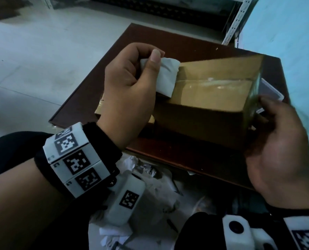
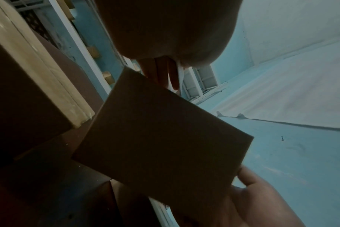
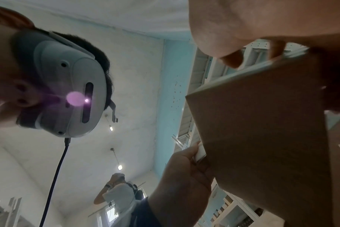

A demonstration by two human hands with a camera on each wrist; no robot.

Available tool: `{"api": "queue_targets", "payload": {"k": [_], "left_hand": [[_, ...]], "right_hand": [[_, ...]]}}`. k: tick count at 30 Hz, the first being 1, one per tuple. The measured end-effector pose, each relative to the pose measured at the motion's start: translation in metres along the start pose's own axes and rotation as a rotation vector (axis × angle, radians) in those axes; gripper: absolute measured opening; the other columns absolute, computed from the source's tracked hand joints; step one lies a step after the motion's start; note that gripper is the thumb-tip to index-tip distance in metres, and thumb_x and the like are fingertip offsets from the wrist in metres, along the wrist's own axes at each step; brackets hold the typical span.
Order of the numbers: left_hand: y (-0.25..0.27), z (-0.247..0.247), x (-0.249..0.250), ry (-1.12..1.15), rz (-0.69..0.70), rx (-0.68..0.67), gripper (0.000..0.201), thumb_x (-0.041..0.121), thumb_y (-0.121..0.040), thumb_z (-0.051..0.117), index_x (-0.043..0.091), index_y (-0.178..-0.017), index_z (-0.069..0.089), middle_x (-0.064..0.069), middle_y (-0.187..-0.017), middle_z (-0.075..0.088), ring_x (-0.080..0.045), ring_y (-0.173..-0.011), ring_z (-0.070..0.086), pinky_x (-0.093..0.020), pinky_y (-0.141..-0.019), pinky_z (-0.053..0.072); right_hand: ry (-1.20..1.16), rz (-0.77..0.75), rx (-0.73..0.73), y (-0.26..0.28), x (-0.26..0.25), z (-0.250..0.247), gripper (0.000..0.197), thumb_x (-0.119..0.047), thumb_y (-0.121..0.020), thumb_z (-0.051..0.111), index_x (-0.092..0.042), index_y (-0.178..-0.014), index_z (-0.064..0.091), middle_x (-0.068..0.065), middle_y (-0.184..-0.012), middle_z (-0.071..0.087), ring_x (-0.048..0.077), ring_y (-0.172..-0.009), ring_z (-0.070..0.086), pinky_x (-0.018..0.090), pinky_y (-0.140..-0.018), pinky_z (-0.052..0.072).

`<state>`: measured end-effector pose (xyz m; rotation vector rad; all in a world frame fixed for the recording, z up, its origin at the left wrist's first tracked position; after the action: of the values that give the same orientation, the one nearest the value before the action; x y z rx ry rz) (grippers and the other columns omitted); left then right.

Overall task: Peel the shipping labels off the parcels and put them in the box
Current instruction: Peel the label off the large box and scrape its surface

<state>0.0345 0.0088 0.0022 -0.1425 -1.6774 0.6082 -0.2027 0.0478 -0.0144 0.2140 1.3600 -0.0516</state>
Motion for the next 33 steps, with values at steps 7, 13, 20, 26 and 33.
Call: {"api": "queue_targets", "payload": {"k": [7,13,20,26,33], "left_hand": [[0.008,0.009,0.002,-0.037,0.079,-0.14,0.011,0.006,-0.107,0.054,0.006,-0.105,0.065,0.003,-0.098,0.066,0.003,-0.091,0.065,-0.015,-0.077,0.049],[0.009,0.014,0.0,-0.068,0.1,-0.163,0.012,0.003,-0.106,0.054,0.009,-0.105,0.064,0.005,-0.1,0.066,0.0,-0.094,0.063,-0.016,-0.083,0.048],[0.022,0.022,0.008,-0.034,0.238,-0.192,0.015,-0.004,-0.104,0.052,0.006,-0.109,0.062,0.001,-0.101,0.065,0.001,-0.097,0.062,-0.018,-0.087,0.048],[0.02,0.019,0.013,0.079,0.27,-0.135,0.018,-0.007,-0.106,0.047,0.006,-0.112,0.059,-0.01,-0.102,0.063,-0.015,-0.096,0.061,-0.028,-0.087,0.046],[0.02,0.024,0.019,-0.058,0.191,-0.22,0.04,0.03,-0.1,0.072,-0.004,-0.118,0.059,-0.004,-0.107,0.064,-0.004,-0.093,0.063,-0.017,-0.076,0.05]], "right_hand": [[0.129,0.096,-0.187,0.002,0.008,0.006,0.089,-0.081,-0.061,0.085,-0.029,-0.132,0.071,0.004,-0.125,0.079,0.027,-0.116,0.077,0.058,-0.109,0.053],[0.097,0.308,-0.348,0.011,0.018,0.011,0.049,-0.061,-0.081,0.068,-0.022,-0.108,0.081,0.01,-0.114,0.081,0.03,-0.106,0.079,0.046,-0.09,0.062],[0.094,0.347,-0.391,0.01,0.02,0.018,0.054,-0.041,-0.079,0.074,-0.034,-0.133,0.072,-0.002,-0.111,0.082,0.017,-0.101,0.08,0.041,-0.084,0.065],[0.027,0.442,-0.348,0.013,0.025,0.021,0.029,-0.04,-0.078,0.072,-0.022,-0.1,0.08,0.008,-0.096,0.082,0.022,-0.082,0.08,0.041,-0.079,0.065],[0.066,0.346,-0.234,0.002,0.031,0.016,0.041,-0.038,-0.098,0.073,-0.018,-0.134,0.071,0.014,-0.124,0.078,0.036,-0.116,0.076,0.061,-0.107,0.056]]}}
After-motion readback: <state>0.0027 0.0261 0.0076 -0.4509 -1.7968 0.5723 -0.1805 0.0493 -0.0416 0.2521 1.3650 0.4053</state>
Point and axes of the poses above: each hand's wrist, its own y-axis away from the middle knuckle, its own z-axis out of the palm, x = y × z, the point moved 4 cm from there along -y, towards the middle knuckle
